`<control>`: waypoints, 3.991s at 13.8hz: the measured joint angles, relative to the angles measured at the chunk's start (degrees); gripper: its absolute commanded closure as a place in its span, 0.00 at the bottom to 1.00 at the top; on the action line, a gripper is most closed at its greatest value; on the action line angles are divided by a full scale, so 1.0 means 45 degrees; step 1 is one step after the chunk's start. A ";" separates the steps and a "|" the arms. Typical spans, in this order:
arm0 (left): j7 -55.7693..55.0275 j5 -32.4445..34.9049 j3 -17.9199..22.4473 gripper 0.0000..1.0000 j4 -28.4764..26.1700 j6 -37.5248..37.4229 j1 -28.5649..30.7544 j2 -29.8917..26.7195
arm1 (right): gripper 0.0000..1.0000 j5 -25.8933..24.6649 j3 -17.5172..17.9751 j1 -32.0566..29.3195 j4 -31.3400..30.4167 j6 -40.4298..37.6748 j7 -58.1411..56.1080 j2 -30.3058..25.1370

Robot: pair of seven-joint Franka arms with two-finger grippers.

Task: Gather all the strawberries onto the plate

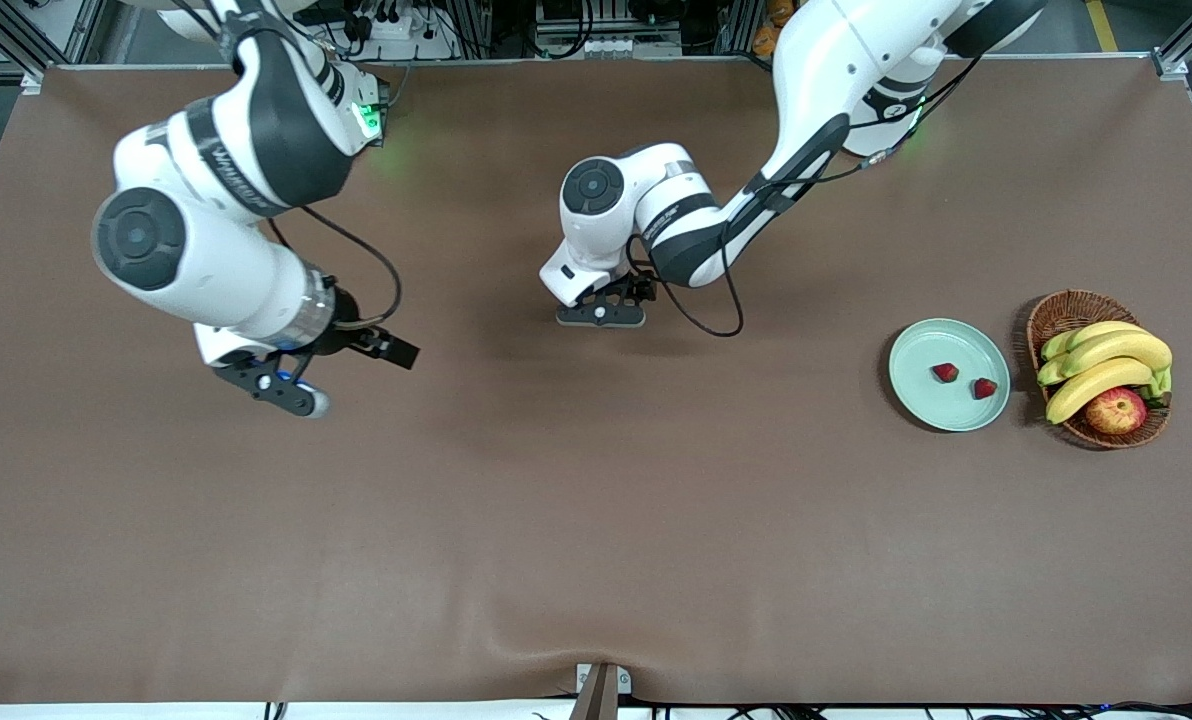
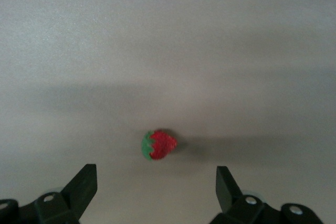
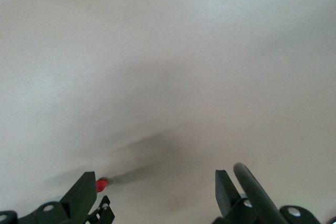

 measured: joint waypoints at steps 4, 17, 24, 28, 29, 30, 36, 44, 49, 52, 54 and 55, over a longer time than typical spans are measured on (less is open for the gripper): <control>-0.0387 0.0201 0.0423 0.00 0.0114 0.0443 -0.0194 0.0605 | 0.00 -0.0015 -0.0031 -0.1050 0.0003 -0.0508 -0.1816 -0.0397; -0.0417 0.0328 0.0757 0.07 0.0177 0.0860 -0.0595 0.1303 | 0.00 -0.0827 -0.0013 -0.5263 0.0016 -0.1598 -1.0044 -0.1696; -0.0417 0.0328 0.0789 0.84 0.0226 0.0877 -0.0598 0.1333 | 0.00 -0.1367 0.0159 -0.5639 -0.0089 -0.3766 -1.0386 -0.4329; -0.0418 0.0328 0.0804 0.90 0.0243 0.0874 -0.0602 0.1332 | 0.00 -0.1845 0.0378 -0.5663 -0.0955 -0.3746 -1.0370 -0.5444; -0.0433 0.0328 0.0822 0.90 0.0279 0.0877 -0.0603 0.1334 | 0.00 -0.2188 0.0604 -0.5665 -0.1124 -0.3641 -1.0317 -0.5591; -0.0485 0.0328 0.0871 0.90 0.0357 0.0887 -0.0596 0.1324 | 0.00 -0.2405 0.0808 -0.5665 -0.1234 -0.3421 -1.0267 -0.5656; -0.1026 0.0240 0.0930 0.90 0.0824 -0.0301 0.0043 -0.0507 | 0.00 -0.2601 0.0951 -0.5718 -0.1574 -0.2485 -1.0263 -0.5605; -0.0317 0.0035 0.0970 0.90 0.0767 -0.2202 0.2900 -0.2442 | 0.00 -0.2602 0.0940 -0.5741 -0.1679 -0.2481 -1.0263 -0.5604; 0.0668 0.0010 0.0997 0.90 0.0099 -0.3277 0.5243 -0.2610 | 0.00 -0.2601 0.0939 -0.5919 -0.1759 -0.2473 -1.0261 -0.5558; 0.1497 0.0008 0.1001 0.90 -0.0766 -0.3303 0.6629 -0.2897 | 0.00 -0.2600 0.0967 -0.5938 -0.1812 -0.2472 -1.0261 -0.5366; 0.2134 0.0006 0.1011 0.90 -0.1295 -0.3307 0.7524 -0.2984 | 0.00 -0.2599 0.1000 -0.5937 -0.1827 -0.2461 -1.0261 -0.5261; 0.2519 0.0006 0.1015 0.90 -0.1548 -0.3311 0.7993 -0.2990 | 0.00 -0.2599 0.1009 -0.5937 -0.1827 -0.2450 -1.0261 -0.5249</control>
